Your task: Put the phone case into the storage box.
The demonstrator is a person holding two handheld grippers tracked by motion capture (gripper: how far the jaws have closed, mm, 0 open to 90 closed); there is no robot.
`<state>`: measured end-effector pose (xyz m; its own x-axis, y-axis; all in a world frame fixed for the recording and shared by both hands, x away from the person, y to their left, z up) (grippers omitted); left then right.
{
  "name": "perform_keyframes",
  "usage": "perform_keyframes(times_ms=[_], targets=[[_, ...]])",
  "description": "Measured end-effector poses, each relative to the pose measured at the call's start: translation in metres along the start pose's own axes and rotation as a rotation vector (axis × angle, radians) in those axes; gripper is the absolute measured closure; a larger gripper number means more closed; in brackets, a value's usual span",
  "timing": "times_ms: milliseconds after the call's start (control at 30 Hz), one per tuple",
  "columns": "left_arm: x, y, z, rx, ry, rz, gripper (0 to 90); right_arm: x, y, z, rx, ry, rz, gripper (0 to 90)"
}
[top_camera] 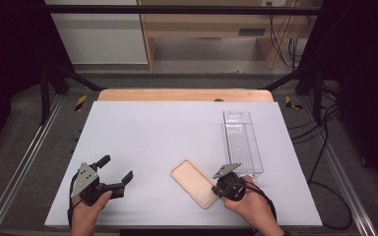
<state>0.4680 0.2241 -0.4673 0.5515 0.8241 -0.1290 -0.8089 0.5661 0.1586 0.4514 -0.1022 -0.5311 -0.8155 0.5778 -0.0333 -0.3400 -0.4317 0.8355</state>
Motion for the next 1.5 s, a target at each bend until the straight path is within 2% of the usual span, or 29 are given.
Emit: perform_keyframes(times_ms=[600,767,833,867,900,967,1000,1033,1100,1133,1233,1433,1500], targets=[[-0.001,-0.001,0.000,0.003,-0.001,-0.002,1.3,-0.002,-0.001,0.000,-0.006,0.000,-0.012,88.7],[-0.001,-0.001,-0.001,0.005,-0.004,-0.002,1.3,0.006,0.002,0.005,-0.060,-0.011,-0.009,74.9],[-0.001,-0.001,-0.001,0.005,-0.006,-0.003,1.3,0.009,0.003,0.007,-0.081,-0.024,-0.023,62.9],[-0.001,-0.001,-0.001,0.005,-0.006,-0.003,1.3,0.012,0.004,0.010,-0.106,-0.043,-0.028,53.4],[-0.001,-0.001,-0.001,0.005,-0.006,-0.003,1.3,0.012,0.004,0.010,-0.106,-0.043,-0.028,53.4],[-0.001,-0.001,0.000,0.004,-0.006,-0.004,1.3,0.016,0.006,0.015,-0.142,-0.061,-0.022,43.2],[-0.001,-0.001,0.000,0.003,-0.006,-0.005,1.3,0.017,0.007,0.018,-0.157,-0.072,-0.034,31.5],[-0.001,-0.001,0.000,0.004,-0.006,-0.004,1.3,0.017,0.007,0.018,-0.157,-0.072,-0.034,31.5],[-0.001,-0.001,0.000,0.004,-0.006,-0.004,1.3,0.020,0.006,0.019,-0.161,-0.082,-0.049,17.7],[-0.001,-0.001,0.000,0.003,-0.006,-0.004,1.3,0.021,0.005,0.019,-0.160,-0.085,-0.052,14.1],[-0.001,-0.001,0.000,0.003,-0.004,-0.005,1.3,0.024,0.001,0.018,-0.175,-0.094,-0.058,7.6],[-0.001,-0.001,-0.001,0.004,-0.006,-0.004,1.3,0.023,-0.009,0.007,-0.169,-0.110,-0.099,7.1],[-0.002,-0.001,-0.001,0.005,-0.008,-0.005,1.3,0.025,-0.010,0.005,-0.175,-0.089,-0.095,6.3]])
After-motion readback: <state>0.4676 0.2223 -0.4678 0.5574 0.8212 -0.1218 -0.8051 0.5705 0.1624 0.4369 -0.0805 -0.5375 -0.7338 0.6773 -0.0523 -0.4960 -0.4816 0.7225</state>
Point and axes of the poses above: each handheld gripper's, and its own axes: y roughly backward along the jaws, z roughly out of its top, x roughly to its left, the point moved 8 cm from there along -y, roughly forward along the jaws, and after that the axes turned 7 degrees about y, right-handed, at the moved point
